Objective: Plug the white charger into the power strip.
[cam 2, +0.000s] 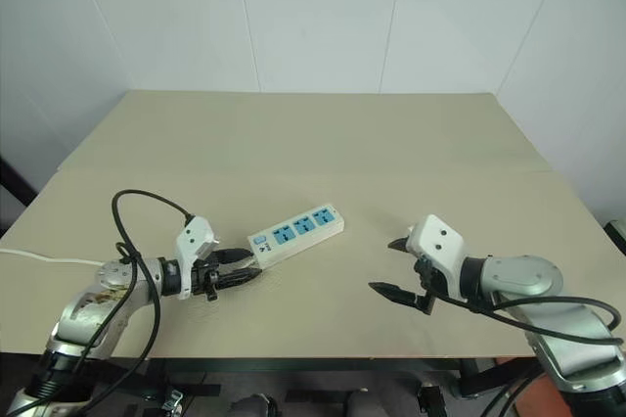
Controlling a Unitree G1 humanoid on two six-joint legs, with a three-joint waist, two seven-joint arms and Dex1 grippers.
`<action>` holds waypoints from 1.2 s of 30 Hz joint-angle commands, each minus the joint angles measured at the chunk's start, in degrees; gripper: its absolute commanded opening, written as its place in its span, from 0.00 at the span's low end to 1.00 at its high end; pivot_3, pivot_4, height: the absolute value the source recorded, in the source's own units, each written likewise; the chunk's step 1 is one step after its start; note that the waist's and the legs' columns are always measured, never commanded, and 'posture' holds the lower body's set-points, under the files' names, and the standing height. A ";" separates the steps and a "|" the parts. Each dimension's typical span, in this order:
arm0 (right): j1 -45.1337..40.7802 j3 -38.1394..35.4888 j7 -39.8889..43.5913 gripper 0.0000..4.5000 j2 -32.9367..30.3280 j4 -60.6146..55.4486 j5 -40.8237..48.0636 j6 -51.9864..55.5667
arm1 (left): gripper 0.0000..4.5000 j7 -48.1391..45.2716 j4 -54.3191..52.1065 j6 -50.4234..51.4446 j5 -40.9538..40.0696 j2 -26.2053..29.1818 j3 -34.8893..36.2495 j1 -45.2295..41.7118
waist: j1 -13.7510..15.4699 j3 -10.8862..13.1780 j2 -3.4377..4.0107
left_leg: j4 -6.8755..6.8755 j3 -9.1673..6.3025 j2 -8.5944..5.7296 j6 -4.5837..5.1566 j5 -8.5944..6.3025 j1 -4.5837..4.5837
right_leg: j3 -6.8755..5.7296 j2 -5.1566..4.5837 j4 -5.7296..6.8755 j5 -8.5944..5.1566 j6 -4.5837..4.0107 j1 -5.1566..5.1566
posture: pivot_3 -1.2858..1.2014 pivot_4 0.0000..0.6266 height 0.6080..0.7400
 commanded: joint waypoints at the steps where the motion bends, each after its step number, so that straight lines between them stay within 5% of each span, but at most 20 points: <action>1: -0.07 -2.06 0.25 1.00 -0.42 -0.50 -0.24 -1.73 | 0.83 -2.38 -3.66 0.91 -3.69 2.22 1.92 -0.39 | -0.04 0.00 0.00 | 0.00 0.00 0.00 0.00 0.00 0.00 | 0.00 0.00 0.00 0.00 0.00 0.00 | 0.52 0.24 1.00; 4: -0.02 -2.17 0.35 1.00 -0.33 -0.26 -0.37 -1.94 | 0.99 -5.47 -5.66 2.20 -7.79 5.24 4.44 0.56 | -0.17 0.00 0.00 | 0.00 0.00 0.01 0.00 0.00 -0.01 | 0.00 0.01 0.00 0.00 0.00 -0.02 | 0.52 0.24 1.00; 9: -0.03 -2.07 0.49 1.00 -0.17 -0.06 -0.47 -2.34 | 0.99 -7.23 -4.39 0.33 -12.16 7.14 9.00 1.31 | -0.27 0.00 0.00 | -0.01 0.01 0.03 0.00 0.00 0.01 | 0.00 0.01 0.00 -0.01 -0.02 -0.02 | 0.52 0.24 1.00; 21: 0.22 -3.34 0.76 1.00 -0.73 -1.31 0.20 -2.16 | 0.99 -14.82 26.92 -37.34 -7.28 -8.93 9.15 -4.65 | 0.66 -0.01 -0.04 | 0.01 0.02 0.00 0.00 0.00 -0.02 | -0.02 0.00 -0.06 0.07 -0.09 0.01 | 0.52 0.24 1.00; 36: 3.39 -6.82 -0.69 1.00 -1.12 -5.10 0.89 0.00 | 0.99 -20.90 49.78 -50.66 -3.21 -13.31 6.69 -14.74 | 1.14 -0.03 -0.07 | 0.03 0.01 -0.02 0.00 0.00 -0.03 | 0.00 0.00 -0.08 0.07 0.00 0.04 | 0.52 0.24 1.00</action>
